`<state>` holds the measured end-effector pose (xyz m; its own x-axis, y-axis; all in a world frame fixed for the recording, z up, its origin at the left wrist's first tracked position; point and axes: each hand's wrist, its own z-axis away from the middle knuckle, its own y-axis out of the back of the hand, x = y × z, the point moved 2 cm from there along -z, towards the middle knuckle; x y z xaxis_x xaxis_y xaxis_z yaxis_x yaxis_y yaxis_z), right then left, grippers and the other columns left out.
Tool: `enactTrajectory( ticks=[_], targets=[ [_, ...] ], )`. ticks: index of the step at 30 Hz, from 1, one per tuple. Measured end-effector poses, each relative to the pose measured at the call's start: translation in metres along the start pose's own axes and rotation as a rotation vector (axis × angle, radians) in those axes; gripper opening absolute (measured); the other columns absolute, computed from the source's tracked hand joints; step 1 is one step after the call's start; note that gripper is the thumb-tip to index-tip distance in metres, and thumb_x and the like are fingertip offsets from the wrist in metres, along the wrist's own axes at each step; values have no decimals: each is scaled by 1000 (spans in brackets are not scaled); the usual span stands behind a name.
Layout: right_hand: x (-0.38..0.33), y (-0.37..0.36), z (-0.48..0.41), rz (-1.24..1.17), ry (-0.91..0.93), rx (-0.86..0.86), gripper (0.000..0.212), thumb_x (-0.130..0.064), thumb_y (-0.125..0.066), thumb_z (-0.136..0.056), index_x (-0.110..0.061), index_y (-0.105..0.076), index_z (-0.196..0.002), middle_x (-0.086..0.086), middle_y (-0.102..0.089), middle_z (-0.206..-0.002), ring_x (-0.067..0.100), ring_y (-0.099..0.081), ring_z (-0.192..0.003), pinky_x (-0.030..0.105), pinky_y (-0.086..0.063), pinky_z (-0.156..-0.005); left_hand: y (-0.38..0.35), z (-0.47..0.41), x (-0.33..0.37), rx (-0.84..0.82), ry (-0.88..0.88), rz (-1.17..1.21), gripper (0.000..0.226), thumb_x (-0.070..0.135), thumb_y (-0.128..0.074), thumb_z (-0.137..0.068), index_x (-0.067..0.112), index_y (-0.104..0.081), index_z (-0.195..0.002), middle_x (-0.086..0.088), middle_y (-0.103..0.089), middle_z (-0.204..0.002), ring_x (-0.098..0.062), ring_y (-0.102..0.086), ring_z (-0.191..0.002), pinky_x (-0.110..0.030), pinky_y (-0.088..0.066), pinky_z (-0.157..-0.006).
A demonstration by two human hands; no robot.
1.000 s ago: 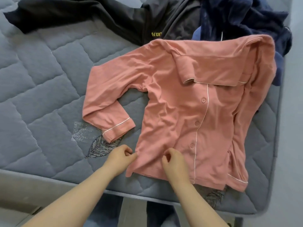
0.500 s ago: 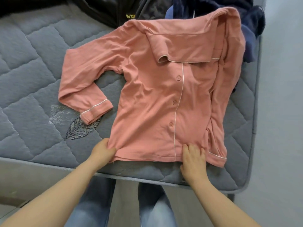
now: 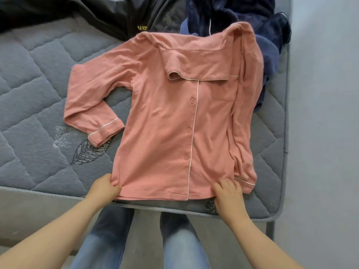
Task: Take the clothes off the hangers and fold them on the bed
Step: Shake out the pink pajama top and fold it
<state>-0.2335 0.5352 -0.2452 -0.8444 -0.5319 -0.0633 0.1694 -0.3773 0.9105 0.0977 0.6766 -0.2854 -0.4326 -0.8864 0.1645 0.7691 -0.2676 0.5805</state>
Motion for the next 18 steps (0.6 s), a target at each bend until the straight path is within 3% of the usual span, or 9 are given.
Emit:
enactTrajectory(
  ticks=[2,4,6,9,12,16,18],
  targets=[
    [1,-7,-2,-58,-124,13,50,3,-75,-51,-6,-68,-100,16,-62,-102,38,-61,-96,51,-51,-85,1,1,3,60,-12,-17,29,20,-66,-81,3,-50,-98,-19,-60,-103,-36,-55,-91,-37,-39,-70],
    [0,-11,-4,-177,-271,5,66,1,-74,-61,-1,-57,-125,24,-51,-127,44,-50,-115,51,-50,-90,6,2,12,227,-58,-38,40,23,-71,-77,4,-50,-105,-19,-55,-106,-39,-54,-98,-43,-43,-78],
    [-3,-11,-5,-303,-364,-9,72,-4,-69,-70,-2,-44,-138,22,-37,-140,42,-37,-129,49,-46,-95,10,5,29,346,-164,-62,39,23,-73,-74,7,-51,-101,-17,-53,-101,-39,-53,-95,-44,-43,-78],
    [-2,-7,-8,-361,-380,76,70,-7,-66,-72,-1,-43,-139,20,-37,-144,38,-34,-135,50,-33,-110,6,7,63,223,-392,-68,27,24,-70,-80,12,-52,-97,-7,-52,-97,-27,-54,-88,-34,-40,-72],
    [14,2,-16,-457,-527,164,63,-12,-61,-82,-2,-40,-140,19,-34,-148,36,-29,-138,49,-28,-113,-8,10,100,68,-561,-36,23,20,-67,-83,12,-56,-102,-1,-53,-96,-17,-53,-84,-29,-41,-73],
    [54,6,-38,-690,-754,136,67,-18,-59,-91,-2,-27,-147,21,-38,-147,36,-37,-135,43,-34,-109,-19,10,153,6,-684,-4,25,19,-63,-84,14,-57,-108,2,-52,-100,-16,-55,-88,-33,-47,-83],
    [71,6,-52,-804,-820,29,52,-20,-63,-89,-2,-45,-135,17,-59,-123,36,-51,-122,36,-45,-91,-25,7,181,-34,-729,-42,35,22,-62,-86,16,-55,-119,1,-51,-110,-18,-56,-98,-34,-45,-88]
  ],
)
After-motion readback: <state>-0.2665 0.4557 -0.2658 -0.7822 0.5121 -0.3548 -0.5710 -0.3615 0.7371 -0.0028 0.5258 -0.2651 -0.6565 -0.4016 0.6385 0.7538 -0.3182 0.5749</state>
